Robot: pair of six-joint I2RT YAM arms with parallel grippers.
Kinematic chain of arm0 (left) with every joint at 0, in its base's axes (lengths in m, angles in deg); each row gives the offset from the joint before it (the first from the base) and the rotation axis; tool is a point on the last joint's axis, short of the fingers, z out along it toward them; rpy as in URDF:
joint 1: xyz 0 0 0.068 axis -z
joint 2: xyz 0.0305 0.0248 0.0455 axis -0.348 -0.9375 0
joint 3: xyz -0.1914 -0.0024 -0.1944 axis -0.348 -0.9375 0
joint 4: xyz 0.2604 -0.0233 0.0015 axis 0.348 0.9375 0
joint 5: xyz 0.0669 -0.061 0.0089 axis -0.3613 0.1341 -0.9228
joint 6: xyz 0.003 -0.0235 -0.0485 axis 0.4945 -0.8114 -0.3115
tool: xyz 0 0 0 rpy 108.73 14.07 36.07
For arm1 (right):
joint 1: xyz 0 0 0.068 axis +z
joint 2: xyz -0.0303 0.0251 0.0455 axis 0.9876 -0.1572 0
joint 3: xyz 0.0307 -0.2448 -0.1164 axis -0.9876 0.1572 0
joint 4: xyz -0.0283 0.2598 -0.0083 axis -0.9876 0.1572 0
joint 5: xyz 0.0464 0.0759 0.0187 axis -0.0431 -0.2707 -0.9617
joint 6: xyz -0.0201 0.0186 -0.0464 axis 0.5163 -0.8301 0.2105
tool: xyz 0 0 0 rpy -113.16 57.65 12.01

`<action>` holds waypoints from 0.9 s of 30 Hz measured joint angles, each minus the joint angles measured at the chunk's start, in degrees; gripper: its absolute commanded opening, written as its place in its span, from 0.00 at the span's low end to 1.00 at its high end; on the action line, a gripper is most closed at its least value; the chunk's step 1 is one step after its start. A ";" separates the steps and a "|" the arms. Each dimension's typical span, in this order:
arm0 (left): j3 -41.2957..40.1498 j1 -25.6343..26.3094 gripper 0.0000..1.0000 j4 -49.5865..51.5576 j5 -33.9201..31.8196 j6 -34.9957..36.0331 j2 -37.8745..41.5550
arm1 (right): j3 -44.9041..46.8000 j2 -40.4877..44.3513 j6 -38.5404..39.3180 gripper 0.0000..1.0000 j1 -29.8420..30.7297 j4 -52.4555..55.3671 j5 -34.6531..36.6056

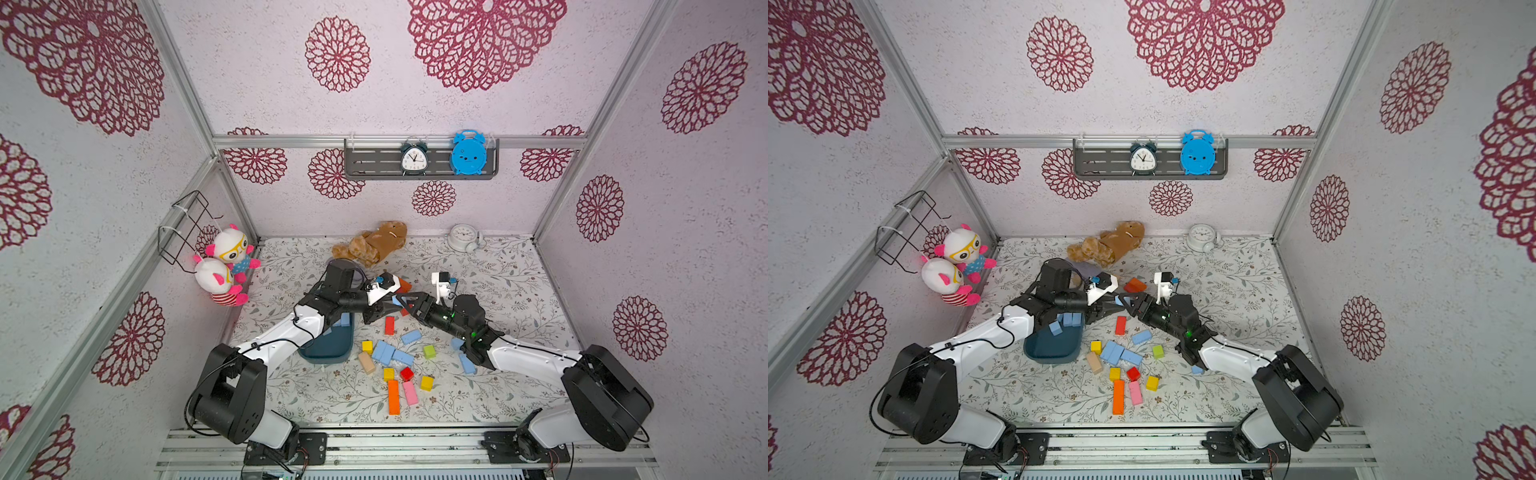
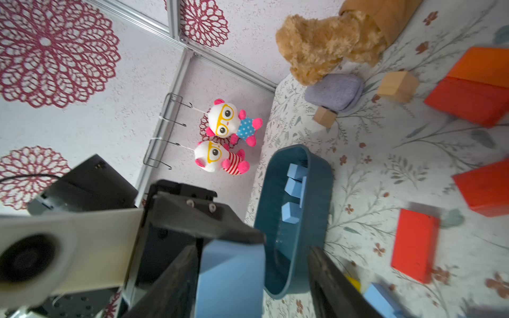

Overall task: Pick out the blue building blocks
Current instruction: Place the building block in the storage box.

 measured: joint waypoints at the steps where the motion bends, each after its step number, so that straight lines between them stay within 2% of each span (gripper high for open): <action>1: 0.81 -1.01 0.27 2.08 -0.07 1.03 -0.11 | 0.02 1.46 1.01 0.70 -0.46 2.49 0.66; 7: 5.75 -7.82 0.27 18.91 -5.44 11.78 -0.20 | 0.02 10.73 8.76 0.71 -2.34 18.40 7.23; 11: 6.36 -9.66 0.27 30.23 -16.35 21.40 -0.28 | 1.66 14.43 11.96 0.71 -2.60 23.19 9.62; 14: 6.29 -9.64 0.28 35.87 -24.79 25.73 -1.20 | 3.74 15.08 13.18 0.71 -2.60 25.40 10.47; 18: 5.62 -9.64 0.29 38.77 -32.11 27.47 -3.28 | 5.73 15.04 14.05 0.71 -2.60 28.06 10.58; 22: 5.73 -9.60 0.31 39.98 -35.71 27.52 -6.54 | 6.27 15.02 14.45 0.71 -2.60 28.92 10.58; 27: 6.75 -9.60 0.44 42.18 -37.62 27.39 -9.27 | 6.27 14.97 14.49 0.72 -2.60 28.85 10.54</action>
